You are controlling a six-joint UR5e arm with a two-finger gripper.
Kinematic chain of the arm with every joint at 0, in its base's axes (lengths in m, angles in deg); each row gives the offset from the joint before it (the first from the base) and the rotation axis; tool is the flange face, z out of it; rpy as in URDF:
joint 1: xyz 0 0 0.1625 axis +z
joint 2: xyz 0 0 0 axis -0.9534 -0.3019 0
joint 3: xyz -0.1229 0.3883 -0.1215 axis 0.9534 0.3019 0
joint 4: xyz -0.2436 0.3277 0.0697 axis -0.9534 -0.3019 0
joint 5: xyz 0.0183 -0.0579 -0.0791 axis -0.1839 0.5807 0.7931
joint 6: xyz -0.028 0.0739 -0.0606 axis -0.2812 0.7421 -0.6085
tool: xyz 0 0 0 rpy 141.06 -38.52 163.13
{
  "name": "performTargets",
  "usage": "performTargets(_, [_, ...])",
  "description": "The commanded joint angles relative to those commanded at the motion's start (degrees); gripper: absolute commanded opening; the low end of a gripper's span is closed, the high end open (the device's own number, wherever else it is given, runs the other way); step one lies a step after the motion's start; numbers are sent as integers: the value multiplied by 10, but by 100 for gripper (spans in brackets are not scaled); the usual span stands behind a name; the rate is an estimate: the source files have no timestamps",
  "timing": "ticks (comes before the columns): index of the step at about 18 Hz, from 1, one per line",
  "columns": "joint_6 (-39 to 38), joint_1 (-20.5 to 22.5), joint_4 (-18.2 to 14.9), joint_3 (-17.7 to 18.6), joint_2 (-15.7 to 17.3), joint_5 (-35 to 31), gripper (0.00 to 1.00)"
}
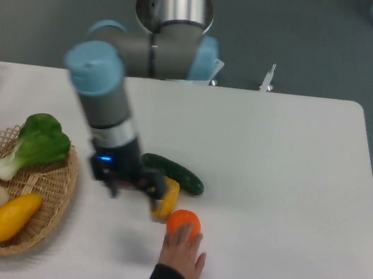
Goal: Place the mango in the basket
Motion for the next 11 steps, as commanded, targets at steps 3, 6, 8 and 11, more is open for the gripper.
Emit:
performTargets(3, [67,65,0,4,0,24,100])
performTargets(6, [167,158,-4,8,1,97,100])
performTargets(8, [215,193,-4,11,1,108,100])
performTargets(11, [273,233,-7,11,-1,113,100])
